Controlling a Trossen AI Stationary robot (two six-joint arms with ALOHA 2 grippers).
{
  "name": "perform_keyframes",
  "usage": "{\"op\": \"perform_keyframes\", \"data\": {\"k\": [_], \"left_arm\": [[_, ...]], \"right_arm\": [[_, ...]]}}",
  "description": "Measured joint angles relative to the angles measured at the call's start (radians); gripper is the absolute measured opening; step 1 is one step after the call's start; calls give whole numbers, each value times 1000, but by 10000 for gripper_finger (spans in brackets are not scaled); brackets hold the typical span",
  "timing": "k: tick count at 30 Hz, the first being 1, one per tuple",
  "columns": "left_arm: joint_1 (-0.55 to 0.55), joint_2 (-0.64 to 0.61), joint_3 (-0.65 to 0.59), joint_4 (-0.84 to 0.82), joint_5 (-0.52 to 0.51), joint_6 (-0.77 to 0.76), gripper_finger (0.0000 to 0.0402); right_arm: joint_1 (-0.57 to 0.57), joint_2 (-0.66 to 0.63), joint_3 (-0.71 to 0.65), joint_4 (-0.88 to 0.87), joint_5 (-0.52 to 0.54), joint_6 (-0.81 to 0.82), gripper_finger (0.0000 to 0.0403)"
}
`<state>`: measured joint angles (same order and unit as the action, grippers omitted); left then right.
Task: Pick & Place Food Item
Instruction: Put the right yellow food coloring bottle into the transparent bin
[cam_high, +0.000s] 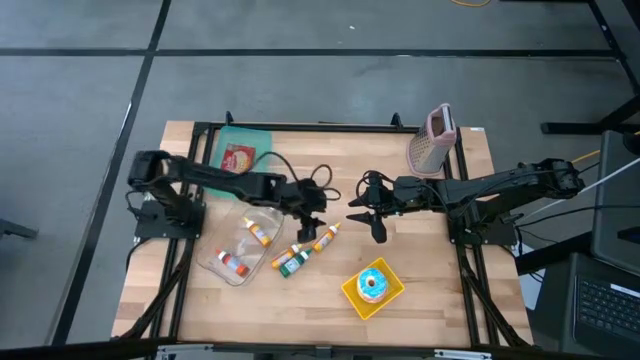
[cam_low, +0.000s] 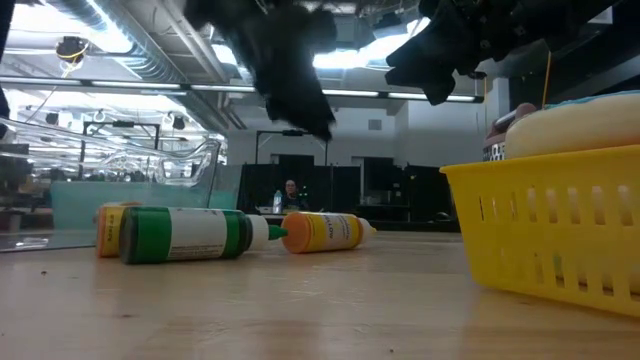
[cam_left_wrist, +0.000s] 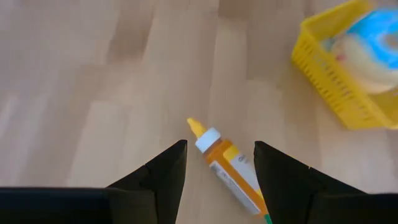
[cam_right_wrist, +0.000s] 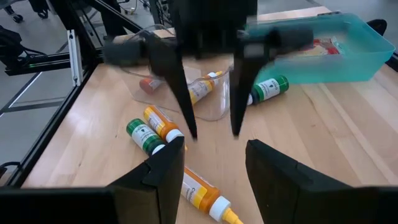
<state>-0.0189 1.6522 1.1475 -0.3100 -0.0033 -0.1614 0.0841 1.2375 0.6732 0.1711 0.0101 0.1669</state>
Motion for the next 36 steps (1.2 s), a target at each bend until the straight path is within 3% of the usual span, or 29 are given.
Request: {"op": "perform_keyframes", "data": {"k": [12,24,36], "left_arm": [[-21,149,0,158,4,-134,182],[-47,228,2,118,-33,-390,182],[-67,318,3,140,-10,-453,182]], "right_arm": [[0,0,0,0,0,-2,168],[0,0,0,0,0,-4,168],[0,0,0,-1,0,-4,168]]}}
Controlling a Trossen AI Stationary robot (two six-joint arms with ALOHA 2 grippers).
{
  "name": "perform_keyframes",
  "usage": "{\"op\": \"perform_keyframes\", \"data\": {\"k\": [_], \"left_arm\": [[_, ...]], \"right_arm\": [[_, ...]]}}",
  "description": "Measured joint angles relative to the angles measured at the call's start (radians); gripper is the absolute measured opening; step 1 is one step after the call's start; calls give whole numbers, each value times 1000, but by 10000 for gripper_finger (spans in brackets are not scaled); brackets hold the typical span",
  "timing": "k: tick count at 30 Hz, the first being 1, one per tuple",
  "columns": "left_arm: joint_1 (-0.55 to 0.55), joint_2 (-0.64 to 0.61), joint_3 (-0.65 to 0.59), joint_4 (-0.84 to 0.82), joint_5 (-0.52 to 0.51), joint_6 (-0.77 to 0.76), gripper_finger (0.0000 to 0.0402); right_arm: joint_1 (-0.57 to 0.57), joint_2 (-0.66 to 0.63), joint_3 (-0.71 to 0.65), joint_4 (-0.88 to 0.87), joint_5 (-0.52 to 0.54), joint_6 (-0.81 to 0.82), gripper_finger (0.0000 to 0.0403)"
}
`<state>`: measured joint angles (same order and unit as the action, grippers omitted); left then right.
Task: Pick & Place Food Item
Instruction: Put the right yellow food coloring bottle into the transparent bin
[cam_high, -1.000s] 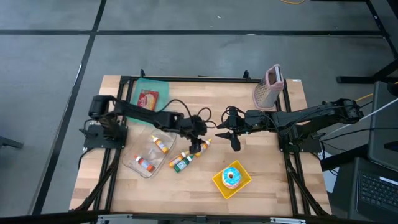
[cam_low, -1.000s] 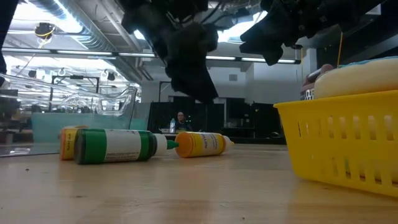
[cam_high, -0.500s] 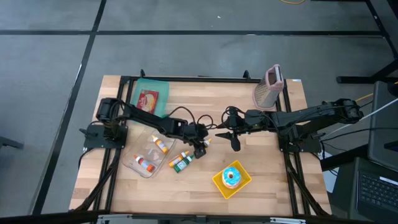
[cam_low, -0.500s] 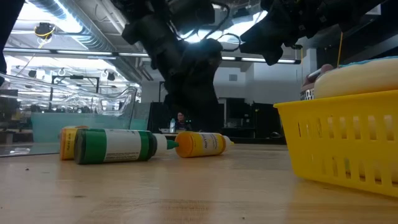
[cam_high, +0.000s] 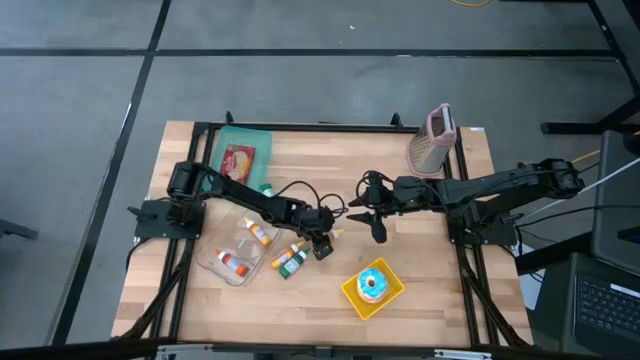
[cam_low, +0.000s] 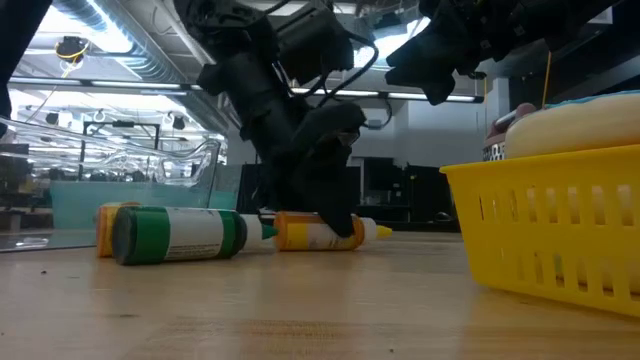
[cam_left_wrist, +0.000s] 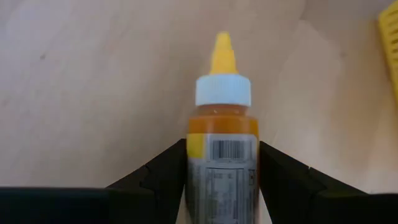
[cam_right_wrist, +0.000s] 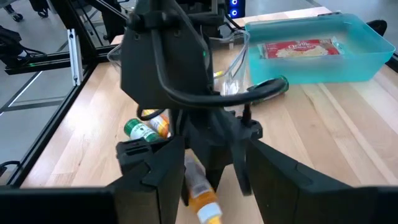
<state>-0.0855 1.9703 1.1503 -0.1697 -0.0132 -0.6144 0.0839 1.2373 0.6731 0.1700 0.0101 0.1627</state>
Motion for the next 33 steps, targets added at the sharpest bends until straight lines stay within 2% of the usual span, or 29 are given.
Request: {"op": "perform_keyframes", "data": {"k": [5,11,14,22,33], "left_arm": [[-10,19,2,-2,-2,17,173],[-24,-5,0,-11,-42,83,106],[-24,-41,-6,-80,-44,117,88],[-24,-164,-5,-294,-153,146,91],[-27,-435,-3,-387,-285,229,85]], "right_arm": [[0,0,0,1,0,-3,168],[0,0,0,-2,0,-3,168],[0,0,0,-2,0,-2,168],[0,0,0,-1,0,-6,168],[0,0,0,-2,-3,-7,168]]}}
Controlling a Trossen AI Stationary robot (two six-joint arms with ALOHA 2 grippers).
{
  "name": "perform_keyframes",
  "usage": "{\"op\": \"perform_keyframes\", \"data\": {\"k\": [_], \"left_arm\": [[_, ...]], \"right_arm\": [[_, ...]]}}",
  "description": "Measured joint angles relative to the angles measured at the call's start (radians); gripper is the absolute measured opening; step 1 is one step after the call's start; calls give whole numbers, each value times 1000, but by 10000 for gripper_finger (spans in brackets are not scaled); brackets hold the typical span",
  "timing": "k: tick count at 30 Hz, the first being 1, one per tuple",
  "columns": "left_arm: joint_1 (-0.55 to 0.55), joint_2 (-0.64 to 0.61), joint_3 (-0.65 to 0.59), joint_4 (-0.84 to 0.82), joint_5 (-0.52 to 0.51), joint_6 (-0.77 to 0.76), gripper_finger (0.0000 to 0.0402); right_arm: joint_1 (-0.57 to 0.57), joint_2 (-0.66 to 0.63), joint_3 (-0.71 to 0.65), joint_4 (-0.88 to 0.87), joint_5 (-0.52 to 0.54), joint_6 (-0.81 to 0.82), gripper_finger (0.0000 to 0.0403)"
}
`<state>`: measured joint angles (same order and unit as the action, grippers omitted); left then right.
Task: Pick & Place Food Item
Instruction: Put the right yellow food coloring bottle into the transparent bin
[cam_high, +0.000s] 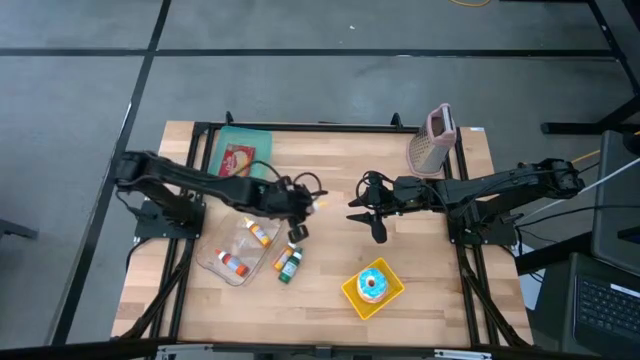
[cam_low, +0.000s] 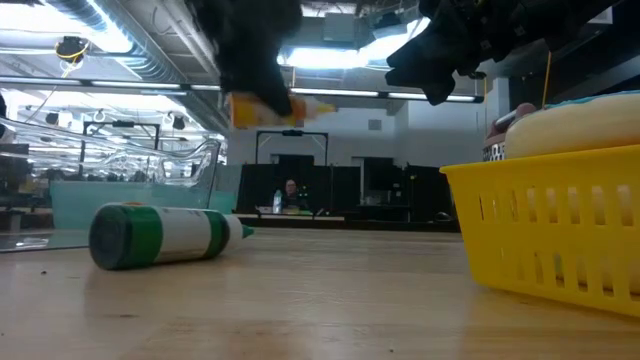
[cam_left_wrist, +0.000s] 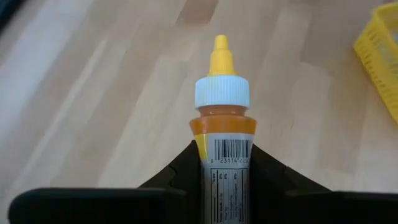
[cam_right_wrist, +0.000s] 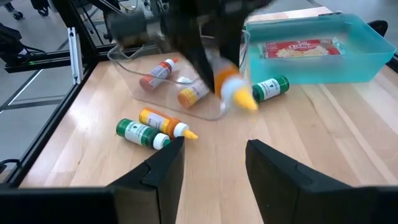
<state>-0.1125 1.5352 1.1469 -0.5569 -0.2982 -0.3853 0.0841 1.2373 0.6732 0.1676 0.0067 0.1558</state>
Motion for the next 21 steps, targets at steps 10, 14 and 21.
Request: {"op": "perform_keyframes", "data": {"k": [10,14,21], "left_arm": [[-110,-182,1,-269,36,91,84],[-187,-190,1,-383,39,61,83],[-293,-163,1,-565,39,-79,83]], "right_arm": [[0,0,0,-4,0,-4,168],[0,0,0,-4,0,-6,168],[0,0,0,-4,0,-6,168]]}}
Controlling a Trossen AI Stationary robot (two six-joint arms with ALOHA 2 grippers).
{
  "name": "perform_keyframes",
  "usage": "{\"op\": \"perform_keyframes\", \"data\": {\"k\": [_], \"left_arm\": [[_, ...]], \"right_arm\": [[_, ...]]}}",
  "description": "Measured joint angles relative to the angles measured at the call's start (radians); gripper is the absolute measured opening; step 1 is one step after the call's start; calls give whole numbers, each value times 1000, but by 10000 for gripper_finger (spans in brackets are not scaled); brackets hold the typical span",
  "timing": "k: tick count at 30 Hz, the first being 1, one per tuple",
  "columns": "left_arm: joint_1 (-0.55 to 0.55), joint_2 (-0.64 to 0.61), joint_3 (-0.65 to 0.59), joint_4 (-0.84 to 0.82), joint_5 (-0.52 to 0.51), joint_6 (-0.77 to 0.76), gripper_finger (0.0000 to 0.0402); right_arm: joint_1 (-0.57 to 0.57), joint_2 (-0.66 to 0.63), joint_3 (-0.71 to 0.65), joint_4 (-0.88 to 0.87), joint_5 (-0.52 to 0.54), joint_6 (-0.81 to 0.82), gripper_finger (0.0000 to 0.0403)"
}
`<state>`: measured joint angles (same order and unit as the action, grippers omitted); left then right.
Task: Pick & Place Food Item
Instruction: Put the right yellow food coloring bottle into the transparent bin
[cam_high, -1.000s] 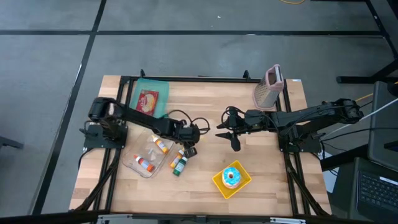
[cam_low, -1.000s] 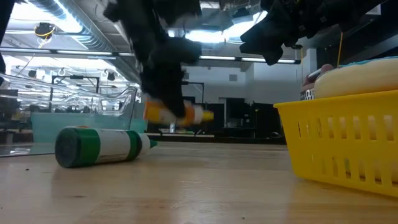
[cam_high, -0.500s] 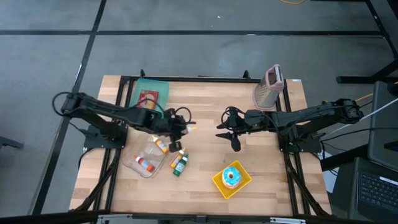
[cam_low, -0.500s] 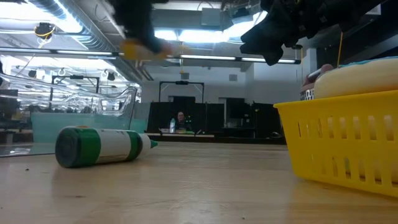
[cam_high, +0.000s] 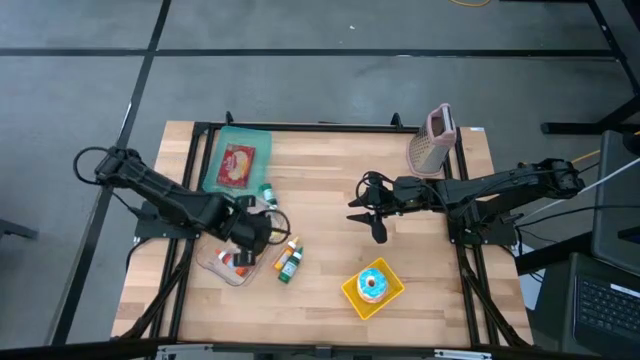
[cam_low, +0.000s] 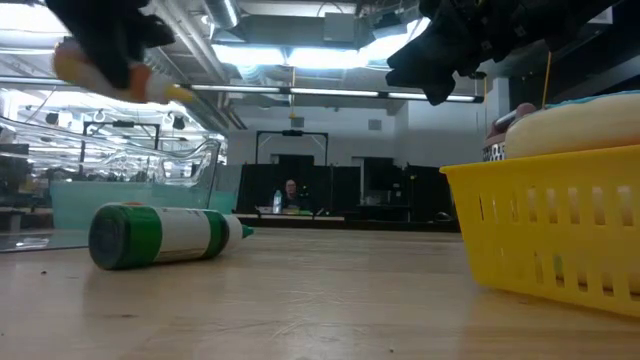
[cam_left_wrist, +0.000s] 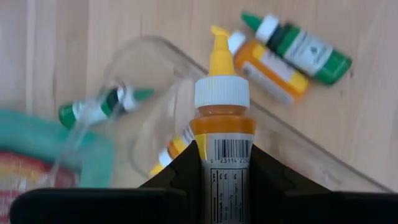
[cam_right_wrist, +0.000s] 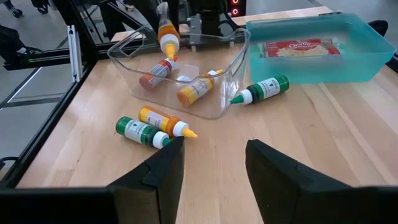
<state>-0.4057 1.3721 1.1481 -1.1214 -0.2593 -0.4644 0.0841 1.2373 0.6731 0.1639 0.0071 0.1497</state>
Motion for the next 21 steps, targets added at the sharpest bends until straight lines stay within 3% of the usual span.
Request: {"op": "perform_keyframes", "data": {"k": [9,21], "left_arm": [[-91,1,-8,-93,0,-132,83],[-139,71,-172,-31,96,-157,83]], "right_arm": [[0,0,0,0,0,1,168],[0,0,0,0,0,6,168]]}}
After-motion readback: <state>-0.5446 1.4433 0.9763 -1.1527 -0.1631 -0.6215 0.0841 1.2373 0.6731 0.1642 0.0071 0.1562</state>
